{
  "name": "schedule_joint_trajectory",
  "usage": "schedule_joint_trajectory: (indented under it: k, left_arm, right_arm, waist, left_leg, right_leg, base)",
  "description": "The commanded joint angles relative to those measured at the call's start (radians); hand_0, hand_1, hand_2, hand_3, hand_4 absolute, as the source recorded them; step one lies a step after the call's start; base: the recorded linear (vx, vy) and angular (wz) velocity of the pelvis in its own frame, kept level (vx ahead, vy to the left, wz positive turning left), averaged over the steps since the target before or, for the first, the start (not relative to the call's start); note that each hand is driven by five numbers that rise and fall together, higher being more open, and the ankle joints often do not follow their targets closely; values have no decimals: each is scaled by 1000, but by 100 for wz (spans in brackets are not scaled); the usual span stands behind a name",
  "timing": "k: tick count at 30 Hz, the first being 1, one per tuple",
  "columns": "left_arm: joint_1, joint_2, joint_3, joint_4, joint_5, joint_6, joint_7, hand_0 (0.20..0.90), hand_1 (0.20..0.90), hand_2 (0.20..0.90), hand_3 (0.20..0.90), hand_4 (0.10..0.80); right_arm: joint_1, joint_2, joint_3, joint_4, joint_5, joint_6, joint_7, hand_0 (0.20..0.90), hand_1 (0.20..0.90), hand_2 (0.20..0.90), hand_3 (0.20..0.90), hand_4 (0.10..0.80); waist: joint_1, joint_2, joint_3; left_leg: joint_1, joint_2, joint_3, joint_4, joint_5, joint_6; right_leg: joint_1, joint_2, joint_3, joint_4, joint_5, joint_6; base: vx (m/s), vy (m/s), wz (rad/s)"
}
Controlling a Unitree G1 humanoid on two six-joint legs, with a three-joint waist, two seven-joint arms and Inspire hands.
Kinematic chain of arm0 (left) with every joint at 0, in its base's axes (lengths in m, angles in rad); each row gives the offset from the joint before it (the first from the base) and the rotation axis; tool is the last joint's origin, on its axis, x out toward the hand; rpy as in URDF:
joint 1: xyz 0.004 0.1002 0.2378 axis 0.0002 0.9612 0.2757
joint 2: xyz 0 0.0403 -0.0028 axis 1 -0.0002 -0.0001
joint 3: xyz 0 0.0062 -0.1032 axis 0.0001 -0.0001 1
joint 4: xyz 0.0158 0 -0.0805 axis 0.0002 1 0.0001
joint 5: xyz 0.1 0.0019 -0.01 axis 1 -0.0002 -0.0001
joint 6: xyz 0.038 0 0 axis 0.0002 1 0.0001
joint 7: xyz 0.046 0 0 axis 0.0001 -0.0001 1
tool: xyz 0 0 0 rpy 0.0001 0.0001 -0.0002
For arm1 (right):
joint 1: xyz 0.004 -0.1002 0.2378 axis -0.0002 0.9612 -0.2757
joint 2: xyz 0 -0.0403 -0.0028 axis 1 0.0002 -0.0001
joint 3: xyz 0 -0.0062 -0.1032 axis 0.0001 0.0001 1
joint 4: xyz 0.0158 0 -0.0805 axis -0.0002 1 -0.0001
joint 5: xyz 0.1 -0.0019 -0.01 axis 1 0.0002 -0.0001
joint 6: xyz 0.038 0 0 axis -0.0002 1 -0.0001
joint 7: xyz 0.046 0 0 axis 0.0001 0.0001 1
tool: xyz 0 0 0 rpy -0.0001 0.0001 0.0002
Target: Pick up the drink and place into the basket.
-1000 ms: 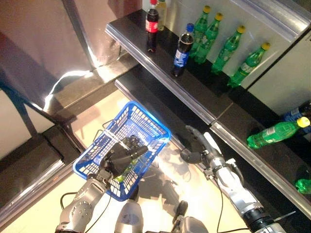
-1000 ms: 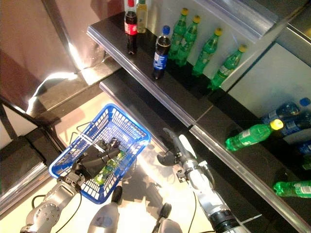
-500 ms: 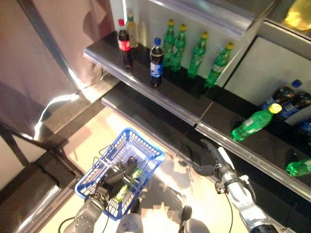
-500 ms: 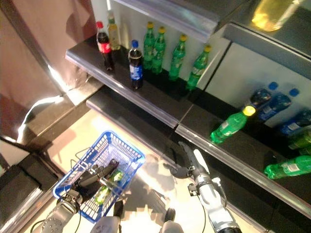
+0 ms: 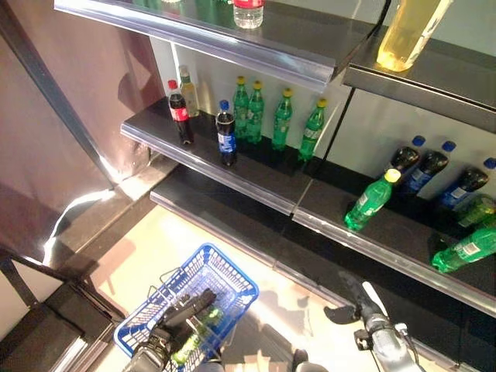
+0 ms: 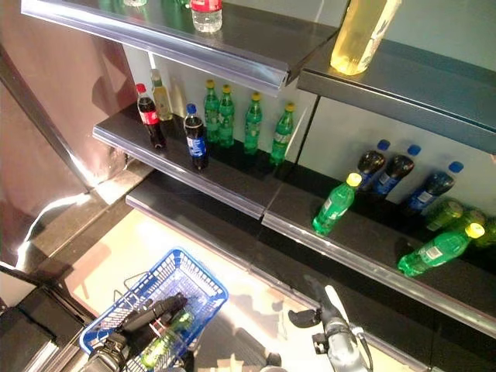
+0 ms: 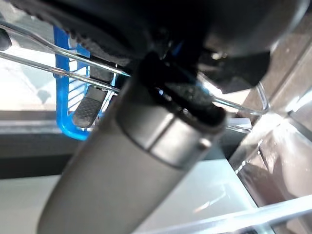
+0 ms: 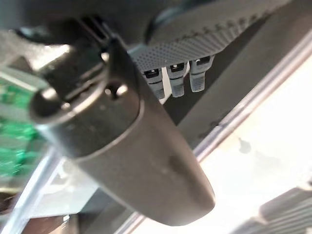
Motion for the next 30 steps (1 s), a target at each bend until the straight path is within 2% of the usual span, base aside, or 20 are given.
schedule_joint_trajectory:
  k: [1, 6, 13, 17, 22, 24, 26, 27, 30]
  left_arm:
    - [-195, 2, 82, -25, 18, -207, -140, 300, 300, 300, 200, 100]
    - [-193, -2, 85, 77, 60, -198, -137, 300, 300, 300, 200, 100]
    - [-206, -9, 69, 286, 165, -195, -146, 300, 300, 300, 200, 100]
    - [-219, -15, 53, 401, 224, -202, -158, 300, 300, 300, 200, 100]
    - [-231, -19, 45, 441, 240, -202, -187, 300, 300, 300, 200, 100]
    - [-244, -22, 22, 446, 238, -198, -197, 300, 300, 300, 200, 100]
    - [-258, -20, 3, 456, 234, -202, -200, 300, 300, 300, 200, 100]
    - [-257, -20, 4, 452, 233, -202, -194, 300, 300, 300, 200, 100]
    - [-241, -6, 27, 416, 241, -197, -183, 300, 300, 300, 200, 100]
  right_arm:
    - [-63, -46, -24, 64, 71, -93, -48, 900, 900, 900, 900, 800]
    - [-62, -27, -45, 154, 120, -83, -21, 900, 900, 900, 900, 800]
    - [-76, 25, -63, 381, 203, -108, 52, 900, 900, 900, 900, 800]
    - [-87, 44, -80, 483, 253, -69, 98, 900, 900, 900, 900, 800]
    - [-91, 43, -102, 532, 291, -43, 118, 900, 900, 900, 900, 800]
    - [-84, 39, -119, 549, 340, -41, 120, 900, 900, 900, 900, 800]
    - [-80, 39, -146, 563, 361, -44, 132, 900, 900, 900, 900, 800]
    - [-81, 41, -151, 563, 353, -43, 138, 900, 900, 900, 900, 800]
    - [-83, 51, -155, 554, 345, -26, 165, 900, 900, 900, 900, 800]
  waist:
    - [14, 57, -86]
    - [9, 58, -88]
    - [-5, 57, -93]
    - [-21, 51, -94]
    - [-33, 46, -89]
    - [-51, 40, -81]
    - [-76, 27, -73]
    - [-77, 22, -71]
    - [-75, 6, -50]
  left_leg:
    - [32, -41, 39, 5, -89, 32]
    - [38, -43, 48, 5, -96, 36]
    - [44, -52, 63, 5, -105, 46]
    - [51, -62, 78, 5, -113, 53]
    - [63, -71, 92, 5, -121, 60]
    - [68, -70, 117, 5, -122, 64]
    - [75, -78, 167, 5, -129, 62]
    - [78, -80, 188, 5, -133, 58]
    - [98, -72, 284, 5, -140, 39]
  right_leg:
    - [26, 11, -10, 56, -67, 23]
    - [22, 9, -1, 70, -74, 24]
    - [11, 7, 20, 87, -74, 28]
    - [2, 9, 45, 93, -68, 33]
    - [-9, 10, 72, 102, -64, 38]
    - [-28, 7, 94, 111, -53, 48]
    - [-57, -4, 103, 75, -4, 71]
    - [-72, -9, 87, 65, 23, 80]
    - [-140, -41, -12, 81, 127, 110]
  base:
    - [31, 15, -12]
    - [15, 15, -3]
    - [2, 60, -12]
    - [-20, 115, -14]
    - [-20, 127, -23]
    - [-76, 204, -29]
    - [-99, 124, -50]
    - [-80, 27, -48]
    - [-85, -49, -112]
